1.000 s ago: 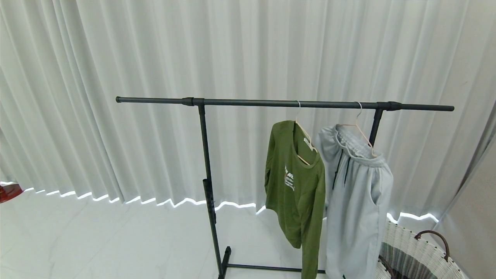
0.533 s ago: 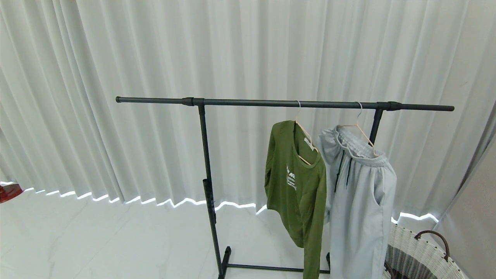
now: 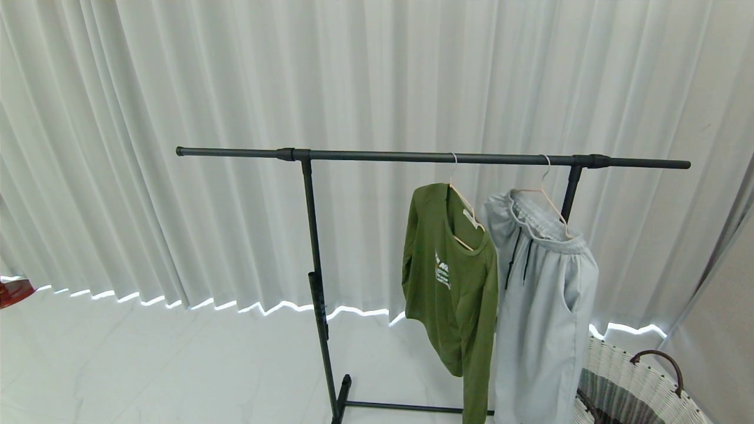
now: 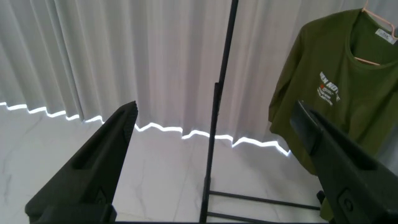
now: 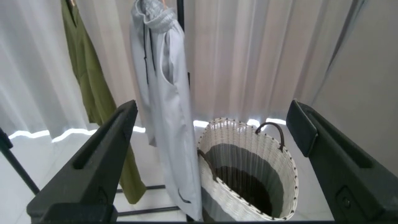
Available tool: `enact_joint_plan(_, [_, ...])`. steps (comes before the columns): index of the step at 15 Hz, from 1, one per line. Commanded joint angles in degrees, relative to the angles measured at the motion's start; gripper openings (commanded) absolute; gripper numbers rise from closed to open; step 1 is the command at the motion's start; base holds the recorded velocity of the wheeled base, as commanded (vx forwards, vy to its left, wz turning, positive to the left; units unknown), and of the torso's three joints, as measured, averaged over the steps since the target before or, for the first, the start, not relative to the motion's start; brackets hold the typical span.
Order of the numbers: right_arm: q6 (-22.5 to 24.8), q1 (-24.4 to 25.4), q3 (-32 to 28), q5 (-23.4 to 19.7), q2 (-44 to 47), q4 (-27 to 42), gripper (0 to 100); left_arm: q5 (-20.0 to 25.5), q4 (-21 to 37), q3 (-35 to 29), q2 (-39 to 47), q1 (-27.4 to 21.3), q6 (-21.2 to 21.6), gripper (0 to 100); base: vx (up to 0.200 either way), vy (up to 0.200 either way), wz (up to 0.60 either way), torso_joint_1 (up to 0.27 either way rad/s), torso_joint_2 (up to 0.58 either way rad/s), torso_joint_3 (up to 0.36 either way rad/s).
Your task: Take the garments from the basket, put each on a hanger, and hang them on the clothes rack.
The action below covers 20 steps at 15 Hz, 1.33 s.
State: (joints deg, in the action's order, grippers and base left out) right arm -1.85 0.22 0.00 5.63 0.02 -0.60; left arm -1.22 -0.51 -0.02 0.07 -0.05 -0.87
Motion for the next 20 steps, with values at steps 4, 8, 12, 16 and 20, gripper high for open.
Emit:
enact_joint_plan(4, [0.0,0.0,0.0,0.0,0.1,0.0,100,0.0,0.0,0.0,-0.1,0.0,0.0,100,0.000,0.000,0.00,0.000,0.00,0.000])
enact_joint_plan(8, [0.0,0.0,0.0,0.0,0.1,0.0,100,0.0,0.0,0.0,-0.1,0.0,0.0,100,0.000,0.000,0.00,0.000,0.00,0.000])
enact_joint_plan(12, [0.0,0.0,0.0,0.0,0.1,0.0,100,0.0,0.0,0.0,-0.1,0.0,0.0,100,0.000,0.000,0.00,0.000,0.00,0.000])
enact_joint_plan(16, [0.0,0.0,0.0,0.0,0.1,0.0,100,0.0,0.0,0.0,-0.1,0.0,0.0,100,0.000,0.000,0.00,0.000,0.00,0.000])
enact_joint_plan(20, [0.4,0.0,0.0,0.0,0.1,0.0,100,0.0,0.0,0.0,-0.1,0.0,0.0,100,0.000,0.000,0.00,0.000,0.00,0.000])
